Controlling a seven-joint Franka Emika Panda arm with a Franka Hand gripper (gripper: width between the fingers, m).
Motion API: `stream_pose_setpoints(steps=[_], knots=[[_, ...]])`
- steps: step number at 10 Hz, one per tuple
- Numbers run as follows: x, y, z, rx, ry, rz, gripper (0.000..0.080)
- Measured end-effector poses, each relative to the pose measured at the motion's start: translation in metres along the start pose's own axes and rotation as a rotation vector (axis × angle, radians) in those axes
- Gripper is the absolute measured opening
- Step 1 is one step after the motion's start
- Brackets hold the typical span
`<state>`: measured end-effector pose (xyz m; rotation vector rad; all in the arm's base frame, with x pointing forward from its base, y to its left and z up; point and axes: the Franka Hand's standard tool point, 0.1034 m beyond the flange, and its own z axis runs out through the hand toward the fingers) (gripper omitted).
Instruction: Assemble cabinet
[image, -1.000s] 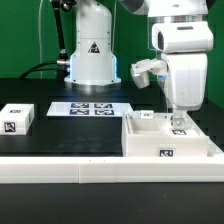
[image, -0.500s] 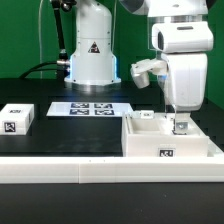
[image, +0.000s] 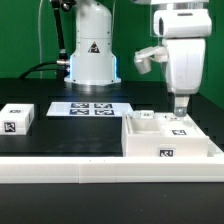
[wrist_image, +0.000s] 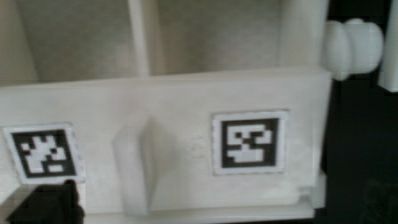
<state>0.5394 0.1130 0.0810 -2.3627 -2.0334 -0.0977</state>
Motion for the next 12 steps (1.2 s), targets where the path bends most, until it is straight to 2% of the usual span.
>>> stream_pose_setpoints(steps=[2, 3, 8, 9, 12], knots=[[-0.003, -0.022, -0.006, 0.000, -0.009, 0.015, 0.0797], [-0.005, -0.034, -0.004, 0.009, -0.014, 0.023, 0.0797], [-0.006, -0.032, -0.002, 0.011, -0.014, 0.027, 0.0797], [-0.004, -0.041, -0.002, 0.008, -0.013, 0.028, 0.0797], [-0.018, -0.067, 0.005, 0.025, -0.022, -0.006, 0.0797]])
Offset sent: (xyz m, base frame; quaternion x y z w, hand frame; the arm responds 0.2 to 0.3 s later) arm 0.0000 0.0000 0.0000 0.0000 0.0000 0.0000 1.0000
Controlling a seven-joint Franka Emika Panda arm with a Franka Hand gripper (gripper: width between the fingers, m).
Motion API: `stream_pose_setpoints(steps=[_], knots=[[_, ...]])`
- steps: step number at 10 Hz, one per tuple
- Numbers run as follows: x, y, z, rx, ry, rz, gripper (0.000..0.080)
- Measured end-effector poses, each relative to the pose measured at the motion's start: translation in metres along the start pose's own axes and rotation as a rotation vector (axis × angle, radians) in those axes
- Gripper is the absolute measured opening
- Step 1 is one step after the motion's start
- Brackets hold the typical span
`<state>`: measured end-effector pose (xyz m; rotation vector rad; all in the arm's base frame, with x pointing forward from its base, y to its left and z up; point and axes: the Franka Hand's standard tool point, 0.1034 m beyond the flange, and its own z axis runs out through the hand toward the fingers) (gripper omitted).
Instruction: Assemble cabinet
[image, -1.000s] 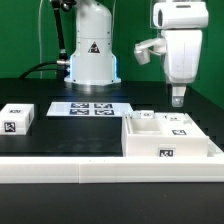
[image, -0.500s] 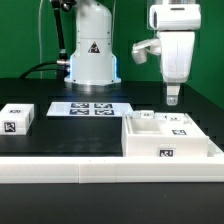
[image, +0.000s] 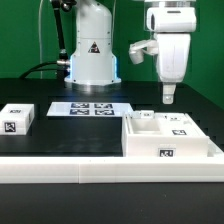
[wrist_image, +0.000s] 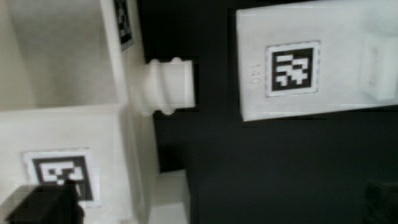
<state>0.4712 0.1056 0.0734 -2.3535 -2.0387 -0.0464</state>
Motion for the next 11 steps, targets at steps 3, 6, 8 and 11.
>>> stream_pose_setpoints(steps=[3, 6, 8, 11], knots=[[-0.003, -0.008, 0.004, 0.003, -0.001, 0.007, 0.0797], [-0.006, -0.011, 0.007, 0.010, -0.001, 0.011, 0.0797], [-0.015, -0.031, 0.017, 0.013, 0.003, 0.017, 0.0797], [-0.018, -0.048, 0.030, 0.016, 0.015, 0.017, 0.0797]])
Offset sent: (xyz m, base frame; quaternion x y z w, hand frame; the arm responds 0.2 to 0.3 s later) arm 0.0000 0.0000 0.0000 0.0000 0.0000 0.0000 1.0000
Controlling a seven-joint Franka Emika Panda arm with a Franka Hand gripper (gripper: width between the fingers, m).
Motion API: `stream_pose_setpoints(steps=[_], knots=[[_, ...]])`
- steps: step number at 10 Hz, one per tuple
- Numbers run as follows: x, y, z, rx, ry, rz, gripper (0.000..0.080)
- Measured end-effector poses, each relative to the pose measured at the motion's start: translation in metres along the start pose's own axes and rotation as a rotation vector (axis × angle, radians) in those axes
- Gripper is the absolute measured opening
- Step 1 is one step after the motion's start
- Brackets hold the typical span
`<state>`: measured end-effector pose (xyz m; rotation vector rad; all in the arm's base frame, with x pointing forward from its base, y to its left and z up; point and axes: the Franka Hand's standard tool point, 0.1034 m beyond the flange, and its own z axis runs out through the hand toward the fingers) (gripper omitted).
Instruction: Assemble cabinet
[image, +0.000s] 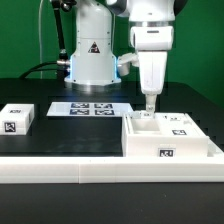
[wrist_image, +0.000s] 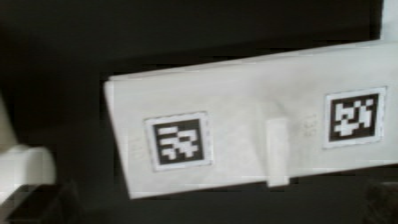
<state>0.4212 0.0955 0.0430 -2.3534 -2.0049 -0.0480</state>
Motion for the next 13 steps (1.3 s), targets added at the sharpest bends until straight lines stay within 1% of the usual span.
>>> stream_pose_setpoints(steps=[1, 3, 4, 8, 9, 10, 12, 13], knots=[[0.001, -0.002, 0.007, -0.002, 0.011, 0.001, 0.0797], [0.005, -0.002, 0.014, -0.020, 0.031, -0.004, 0.0797], [0.003, -0.004, 0.018, -0.012, 0.031, -0.004, 0.0797], [-0.003, -0.005, 0.022, -0.004, 0.029, 0.008, 0.0797], [-0.003, -0.006, 0.024, 0.002, 0.029, 0.009, 0.0672], [-0.003, -0.008, 0.026, 0.005, 0.029, 0.011, 0.0672], [-0.004, -0.012, 0.031, 0.019, 0.029, 0.012, 0.0398], [-0.004, -0.011, 0.031, 0.019, 0.029, 0.012, 0.0398]])
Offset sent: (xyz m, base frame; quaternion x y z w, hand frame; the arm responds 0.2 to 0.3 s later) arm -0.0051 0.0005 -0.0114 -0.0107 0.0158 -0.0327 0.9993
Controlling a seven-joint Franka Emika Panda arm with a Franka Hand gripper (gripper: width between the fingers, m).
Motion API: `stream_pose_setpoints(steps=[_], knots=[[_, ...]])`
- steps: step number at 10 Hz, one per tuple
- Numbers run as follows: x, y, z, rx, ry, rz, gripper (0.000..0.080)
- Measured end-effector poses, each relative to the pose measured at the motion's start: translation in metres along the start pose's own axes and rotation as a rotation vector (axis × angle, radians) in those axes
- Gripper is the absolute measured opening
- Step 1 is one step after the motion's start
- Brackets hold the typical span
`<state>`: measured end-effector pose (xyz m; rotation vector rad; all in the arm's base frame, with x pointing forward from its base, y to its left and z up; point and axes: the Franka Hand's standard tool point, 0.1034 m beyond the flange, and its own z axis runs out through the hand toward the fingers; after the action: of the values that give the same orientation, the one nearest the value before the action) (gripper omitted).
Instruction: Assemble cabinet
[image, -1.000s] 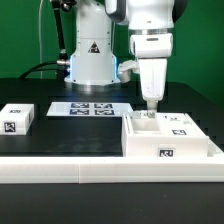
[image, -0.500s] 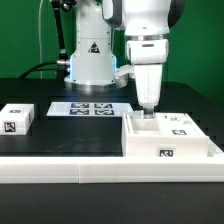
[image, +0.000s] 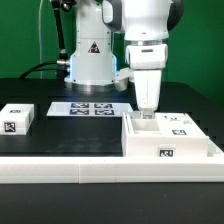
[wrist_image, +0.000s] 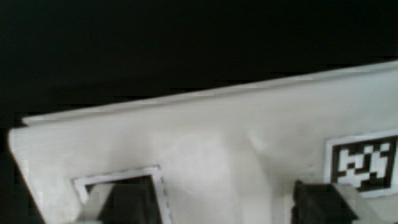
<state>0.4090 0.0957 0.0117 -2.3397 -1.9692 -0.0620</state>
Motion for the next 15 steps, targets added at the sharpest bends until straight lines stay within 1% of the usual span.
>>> stream_pose_setpoints(steps=[1, 2, 3, 9, 10, 11, 13, 14, 15], knots=[[0.000, 0.000, 0.000, 0.001, 0.000, 0.000, 0.0217], [0.000, 0.000, 0.001, 0.001, 0.001, 0.000, 0.0086], [0.000, 0.000, 0.000, -0.002, 0.001, 0.000, 0.0068], [0.000, 0.001, -0.001, -0.003, 0.001, 0.000, 0.0069], [0.000, 0.002, -0.011, 0.002, -0.015, 0.012, 0.0069], [0.000, 0.003, -0.021, -0.001, -0.025, 0.014, 0.0069], [-0.005, 0.005, -0.044, 0.008, -0.063, 0.016, 0.0070], [-0.005, 0.009, -0.053, -0.005, -0.068, 0.016, 0.0070], [-0.008, 0.011, -0.059, -0.008, -0.075, 0.019, 0.0070]])
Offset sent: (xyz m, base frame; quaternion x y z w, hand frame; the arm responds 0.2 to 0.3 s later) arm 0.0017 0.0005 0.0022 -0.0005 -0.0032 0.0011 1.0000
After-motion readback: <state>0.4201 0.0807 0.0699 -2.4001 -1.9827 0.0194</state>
